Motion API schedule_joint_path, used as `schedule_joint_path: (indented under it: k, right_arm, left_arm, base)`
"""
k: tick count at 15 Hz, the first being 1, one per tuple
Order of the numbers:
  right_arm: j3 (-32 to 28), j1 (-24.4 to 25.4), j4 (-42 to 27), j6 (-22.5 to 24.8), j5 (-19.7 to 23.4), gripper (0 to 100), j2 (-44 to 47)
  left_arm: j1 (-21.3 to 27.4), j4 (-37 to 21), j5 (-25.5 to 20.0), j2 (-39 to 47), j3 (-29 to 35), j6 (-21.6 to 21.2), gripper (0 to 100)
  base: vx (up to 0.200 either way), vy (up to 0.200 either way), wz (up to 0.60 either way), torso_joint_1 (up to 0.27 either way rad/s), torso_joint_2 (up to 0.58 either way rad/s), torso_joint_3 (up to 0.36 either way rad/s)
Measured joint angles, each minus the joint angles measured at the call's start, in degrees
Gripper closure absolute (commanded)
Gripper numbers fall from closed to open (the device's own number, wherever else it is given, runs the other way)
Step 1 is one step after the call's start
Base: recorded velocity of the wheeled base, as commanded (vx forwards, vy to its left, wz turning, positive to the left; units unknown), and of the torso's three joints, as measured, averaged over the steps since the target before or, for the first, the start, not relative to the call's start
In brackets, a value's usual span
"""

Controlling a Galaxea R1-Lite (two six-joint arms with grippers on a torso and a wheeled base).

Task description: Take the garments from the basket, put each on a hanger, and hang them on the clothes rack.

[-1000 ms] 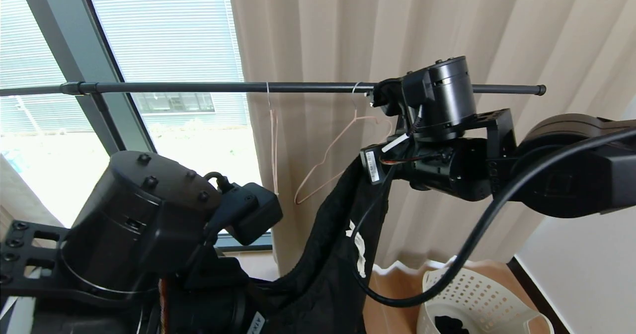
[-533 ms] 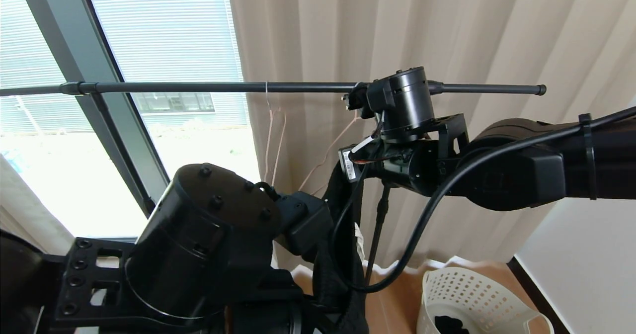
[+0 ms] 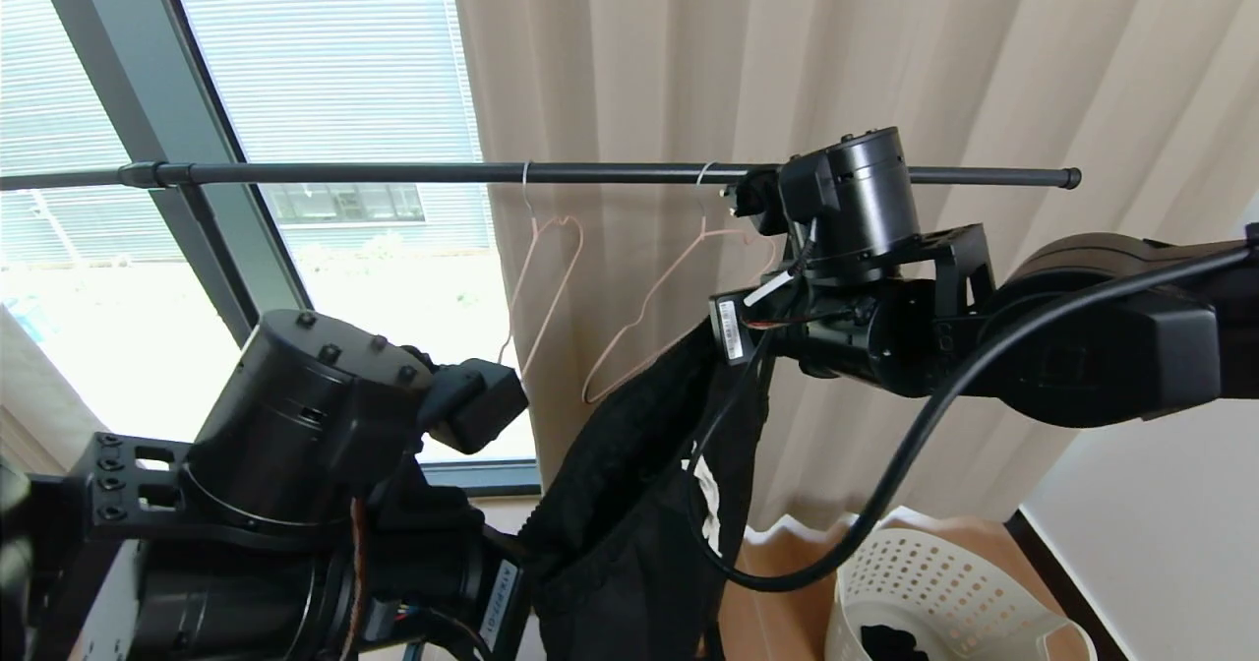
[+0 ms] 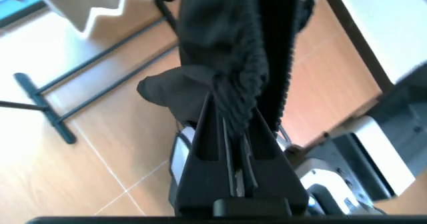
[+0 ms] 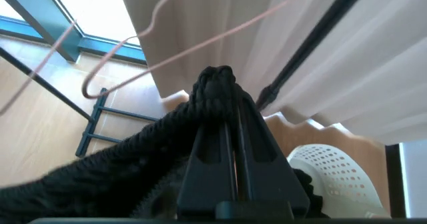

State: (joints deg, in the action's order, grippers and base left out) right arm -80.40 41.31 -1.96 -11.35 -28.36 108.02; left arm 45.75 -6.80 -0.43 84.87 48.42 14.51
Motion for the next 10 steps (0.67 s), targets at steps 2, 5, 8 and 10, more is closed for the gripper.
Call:
schedule_joint_path:
  k: [2,5,8,10]
  right_arm:
    - [4.1,-0.9,0.3,-0.2,0.1,100,-3.3]
    - [9.9,-1.4,0.3,-0.3,0.1,100,-8.1]
    - [16.0,-1.5,0.3,-0.2,0.0,100,-13.3]
    - [19.6,-1.0,0.2,-0.2,-0.1,100,-16.2]
  left_arm:
    - [-5.0,0.3,0.2,-0.6,-0.2,-2.7,100]
    - [-9.1,0.8,0.4,-0.3,0.5,-4.0,100]
    - [-11.6,1.2,1.0,1.6,3.6,-3.9,100]
    - [-12.5,1.2,1.8,3.3,6.4,-3.9,100]
  base:
    - [0.000,0.000,0.00,0.000,0.00,0.000]
    - [0.000,0.000,0.00,0.000,0.00,0.000]
    - [0.000,0.000,0.00,0.000,0.00,0.000]
    - [0.000,0.000,0.00,0.000,0.00,0.000]
